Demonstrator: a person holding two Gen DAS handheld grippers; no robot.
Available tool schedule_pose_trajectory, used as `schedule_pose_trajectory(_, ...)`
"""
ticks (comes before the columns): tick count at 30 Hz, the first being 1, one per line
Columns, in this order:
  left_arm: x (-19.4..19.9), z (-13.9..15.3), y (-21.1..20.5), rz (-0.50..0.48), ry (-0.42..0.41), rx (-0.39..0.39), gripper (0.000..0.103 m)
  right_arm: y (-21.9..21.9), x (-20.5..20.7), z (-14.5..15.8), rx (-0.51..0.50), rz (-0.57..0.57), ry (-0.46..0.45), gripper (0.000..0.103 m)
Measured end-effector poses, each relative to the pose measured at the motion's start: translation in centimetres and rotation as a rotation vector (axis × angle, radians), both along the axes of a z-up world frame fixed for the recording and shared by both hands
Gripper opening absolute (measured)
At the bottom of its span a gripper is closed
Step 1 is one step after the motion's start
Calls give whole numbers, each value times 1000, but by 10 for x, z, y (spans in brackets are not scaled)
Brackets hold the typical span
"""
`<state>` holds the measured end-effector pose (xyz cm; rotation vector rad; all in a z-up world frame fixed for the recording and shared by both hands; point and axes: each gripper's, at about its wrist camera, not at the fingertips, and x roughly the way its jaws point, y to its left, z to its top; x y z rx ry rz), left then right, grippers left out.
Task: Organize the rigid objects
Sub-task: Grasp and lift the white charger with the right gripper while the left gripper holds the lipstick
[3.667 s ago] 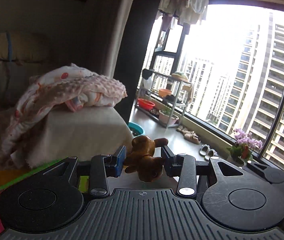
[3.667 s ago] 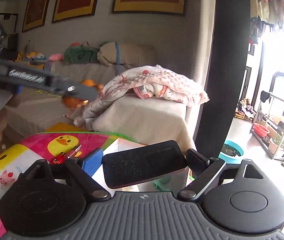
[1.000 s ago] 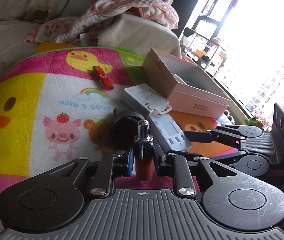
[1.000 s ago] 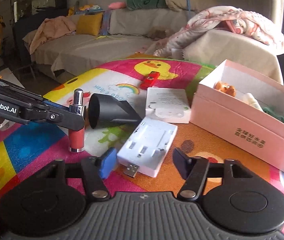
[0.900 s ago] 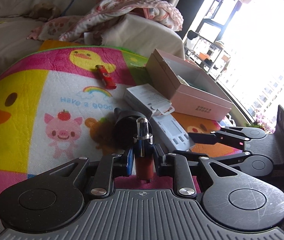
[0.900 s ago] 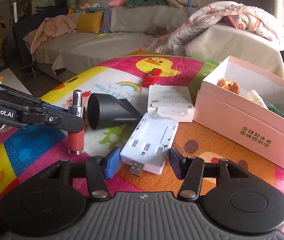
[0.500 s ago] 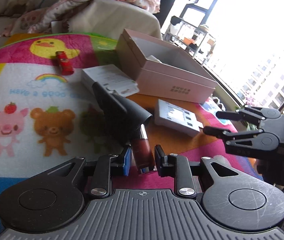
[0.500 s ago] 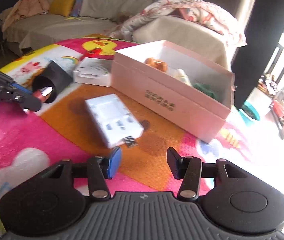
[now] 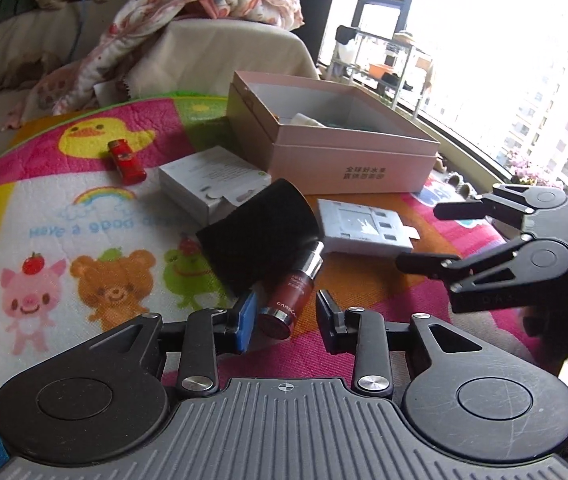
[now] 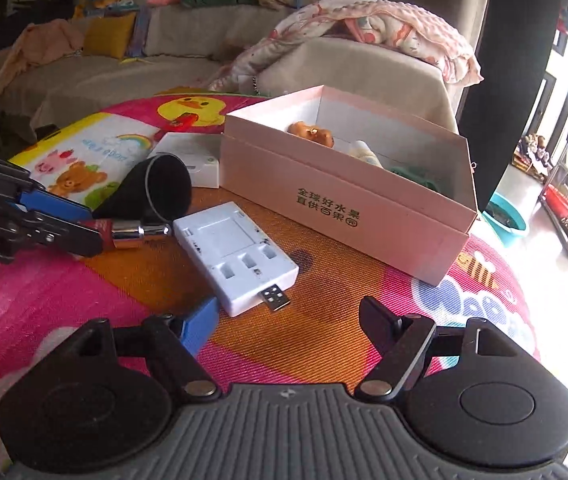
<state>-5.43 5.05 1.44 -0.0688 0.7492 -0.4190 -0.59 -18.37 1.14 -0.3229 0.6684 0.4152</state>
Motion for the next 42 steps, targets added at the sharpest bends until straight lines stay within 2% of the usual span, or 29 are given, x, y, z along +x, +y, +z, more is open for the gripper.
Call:
schedule_pose_trajectory(3,-3,-1,-7,-33,8,-4,36,-5,12,-2,-85,-114,-77,78)
schedule_pose_trajectory(5,-2,-3,-16,-47,4,4,36,-11,18,-2,-102,-186,-102,78)
schedule_pose_trajectory(10,2,-5,-32,-55,-17,41,36,-22,13,7,112,-126,17,78)
schedule_pose_trajectory(12,1,-5,-38,-57,-31,74,36,-15,14,11,162,-128,35,80)
schedule_pose_trajectory(14,-3,-5,-43,-60,-47,109,37,-3,18,12,184,-140,35,83)
schedule_pose_trajectory(17,-11,-6,-51,-66,-70,159,37,24,25,12,141,-143,1,83)
schedule_pose_trajectory(21,-13,-5,-48,-67,-58,141,39,54,33,7,19,-129,-49,84)
schedule_pose_trajectory(23,-12,-5,-46,-58,-49,123,39,55,40,3,-3,-169,-29,84)
schedule_pose_trajectory(24,-12,-5,-45,-55,-45,114,40,52,43,1,-1,-190,-10,84)
schedule_pose_trajectory(25,-11,-4,-45,-56,-43,107,43,48,46,-1,13,-209,4,89)
schedule_pose_trajectory(28,-10,-6,-45,-76,-42,78,56,35,51,-3,67,-244,33,91)
schedule_pose_trajectory(32,-12,-6,-46,-86,-46,79,58,22,58,-7,143,-248,87,91)
schedule_pose_trajectory(33,-12,-6,-47,-92,-49,84,58,20,58,-7,149,-252,87,87)
schedule_pose_trajectory(34,-12,-6,-47,-94,-53,86,57,19,58,-7,150,-253,86,82)
schedule_pose_trajectory(36,-10,-6,-47,-71,-63,91,48,18,55,-6,145,-241,80,79)
schedule_pose_trajectory(38,-7,-6,-49,-45,-74,121,28,18,53,-5,134,-225,74,76)
schedule_pose_trajectory(41,-6,-4,-47,-41,-65,126,24,17,48,-4,101,-206,55,79)
schedule_pose_trajectory(42,-6,-4,-47,-49,-62,126,24,17,45,-4,85,-198,42,83)
